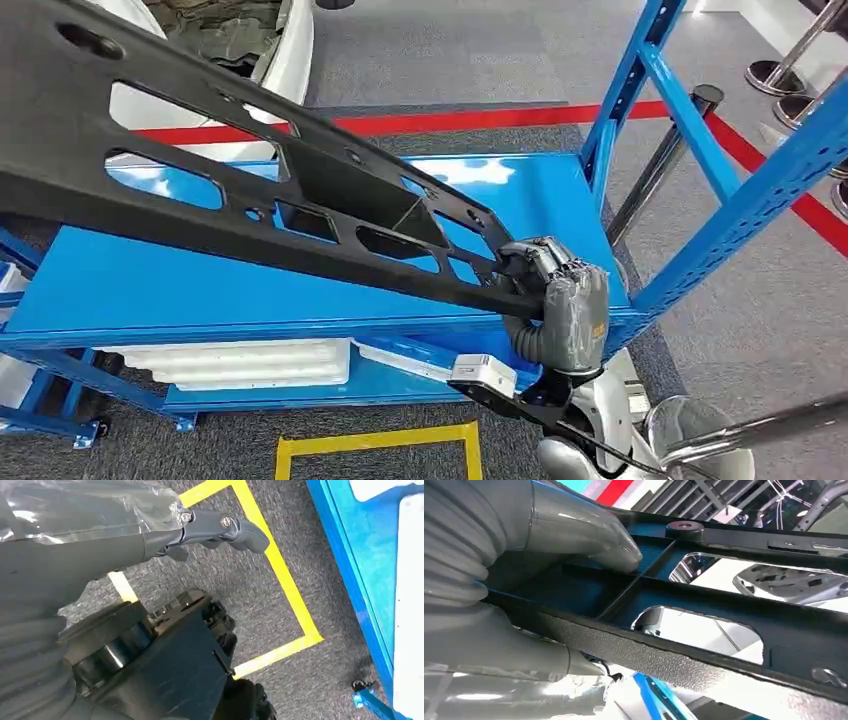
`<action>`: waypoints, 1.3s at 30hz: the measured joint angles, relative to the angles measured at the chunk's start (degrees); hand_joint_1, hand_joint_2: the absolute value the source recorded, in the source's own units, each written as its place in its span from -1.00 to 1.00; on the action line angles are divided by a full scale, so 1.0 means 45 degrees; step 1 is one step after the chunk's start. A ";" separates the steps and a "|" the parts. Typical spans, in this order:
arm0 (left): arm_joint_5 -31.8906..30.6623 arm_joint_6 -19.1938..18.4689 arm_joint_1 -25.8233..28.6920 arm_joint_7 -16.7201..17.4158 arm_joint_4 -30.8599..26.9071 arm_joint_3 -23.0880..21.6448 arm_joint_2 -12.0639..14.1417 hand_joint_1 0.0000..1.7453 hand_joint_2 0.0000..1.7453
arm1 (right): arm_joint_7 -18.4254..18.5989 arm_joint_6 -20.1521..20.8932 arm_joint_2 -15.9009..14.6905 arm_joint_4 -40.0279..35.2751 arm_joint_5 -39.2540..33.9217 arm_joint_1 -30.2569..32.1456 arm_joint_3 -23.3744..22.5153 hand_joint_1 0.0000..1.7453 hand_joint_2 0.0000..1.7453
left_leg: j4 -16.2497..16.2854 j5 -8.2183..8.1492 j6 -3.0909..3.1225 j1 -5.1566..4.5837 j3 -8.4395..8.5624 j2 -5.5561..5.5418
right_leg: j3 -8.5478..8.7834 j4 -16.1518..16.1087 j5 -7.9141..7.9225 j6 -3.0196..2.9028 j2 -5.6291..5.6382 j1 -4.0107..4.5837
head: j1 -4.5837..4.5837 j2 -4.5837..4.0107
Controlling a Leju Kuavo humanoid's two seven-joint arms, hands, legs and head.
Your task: Take the parts from the cabinet and place them on the table.
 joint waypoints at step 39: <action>-0.0005 -0.0005 -0.0040 -0.0010 0.0117 0.0049 -0.0175 -1.00 1.00 | -0.0034 0.0049 0.0083 0.0369 -0.0131 -0.0105 0.0029 1.00 1.00 | 0.0150 0.0110 -0.0036 0.0032 -0.0349 0.0112 | -0.0174 0.1047 0.0319 0.0086 -0.0045 -0.0050 | 0.0359 0.0000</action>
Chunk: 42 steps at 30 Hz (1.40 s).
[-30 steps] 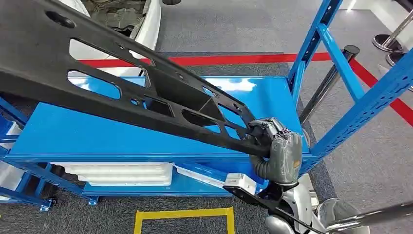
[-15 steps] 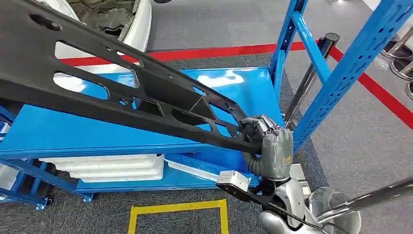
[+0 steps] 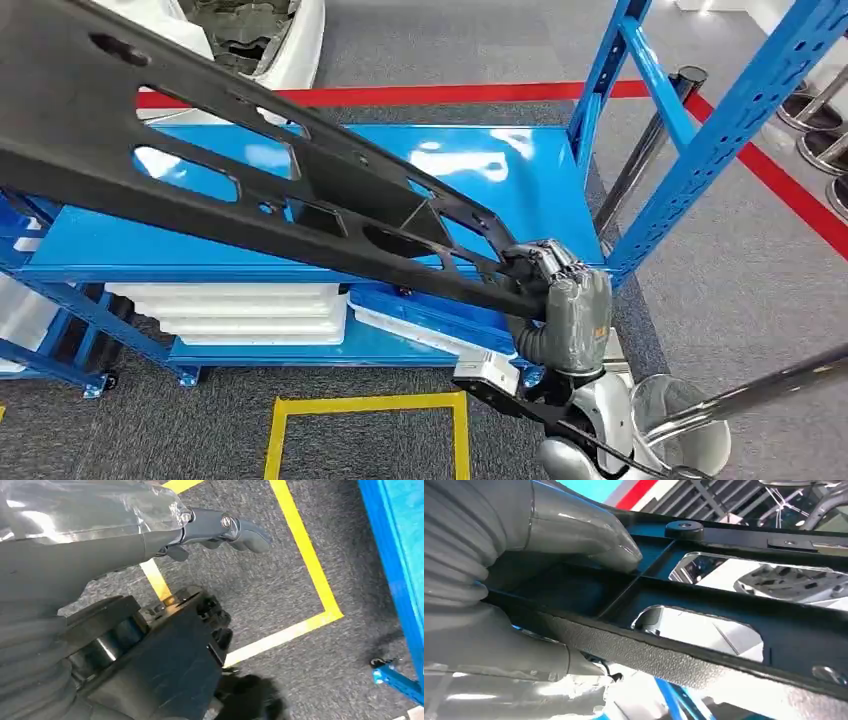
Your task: Take the parts from the cabinet and place them on the table.
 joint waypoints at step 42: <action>-0.0194 -0.0194 -0.0086 0.0015 0.0121 -0.0005 -0.0112 -1.00 1.00 | 0.0500 0.0432 0.0005 0.0010 0.0199 -0.0047 0.0024 1.00 1.00 | 0.3895 -0.2257 -0.0798 0.0087 -0.1287 -0.0044 | -0.0313 -0.1616 0.0790 -0.0615 -0.0151 0.0115 | -0.0205 0.0000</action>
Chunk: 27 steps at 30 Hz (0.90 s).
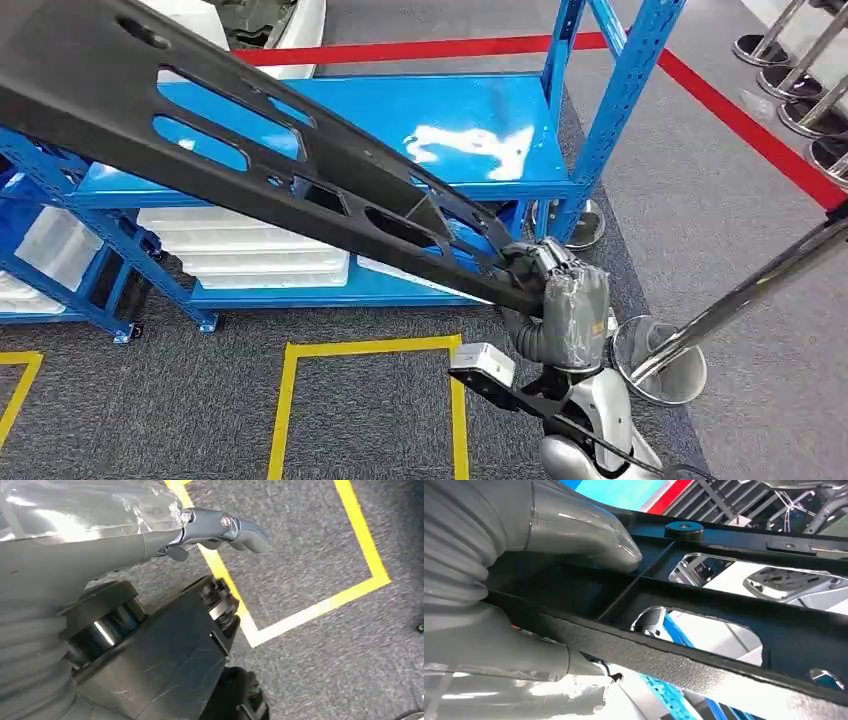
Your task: Take the parts from the cabinet and place them on the table.
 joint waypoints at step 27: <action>0.0019 -0.0019 0.0015 0.0068 0.0078 0.0000 -0.0024 -1.00 1.00 | 0.0058 -0.0039 0.0005 0.0024 -0.0117 -0.0006 0.0015 1.00 1.00 | -0.3019 0.1837 0.0133 -0.0019 0.0125 0.0005 | 0.1053 -0.0137 -0.0768 -0.0046 0.0038 -0.0066 | 0.0291 0.0000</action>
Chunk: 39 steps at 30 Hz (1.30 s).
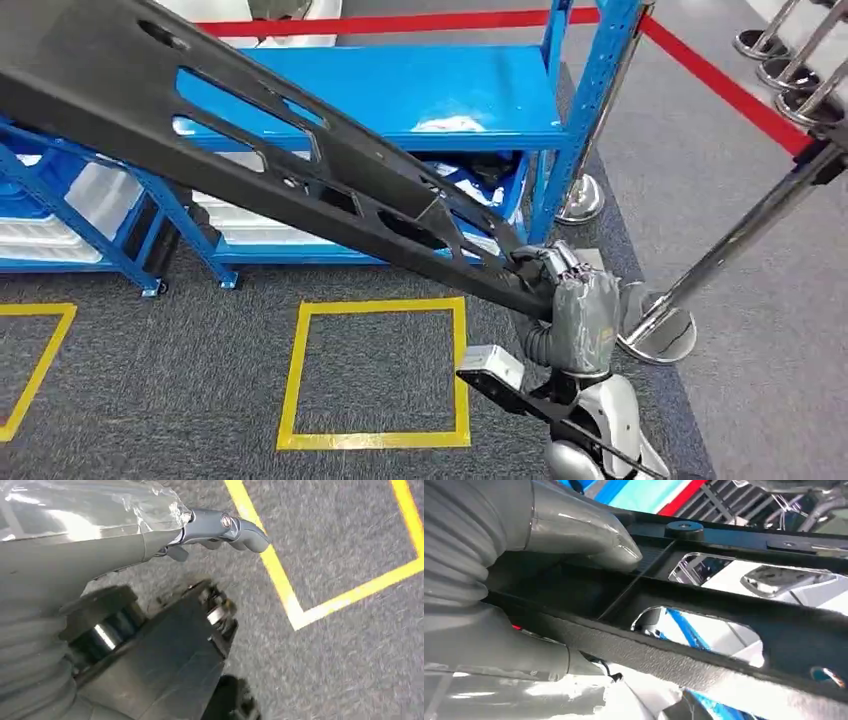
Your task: Take the parts from the cabinet and place them on the table.
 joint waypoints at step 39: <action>-0.0068 -0.0010 0.0039 0.0039 0.0044 0.0005 -0.0010 -1.00 1.00 | -0.2584 -0.0413 0.0141 0.0121 -0.5104 0.0176 0.0000 1.00 1.00 | -0.0255 -0.0032 0.0206 -0.0024 0.1736 0.0014 | -0.0531 0.0462 0.0082 -0.0012 -0.0013 0.0071 | -0.0514 0.0000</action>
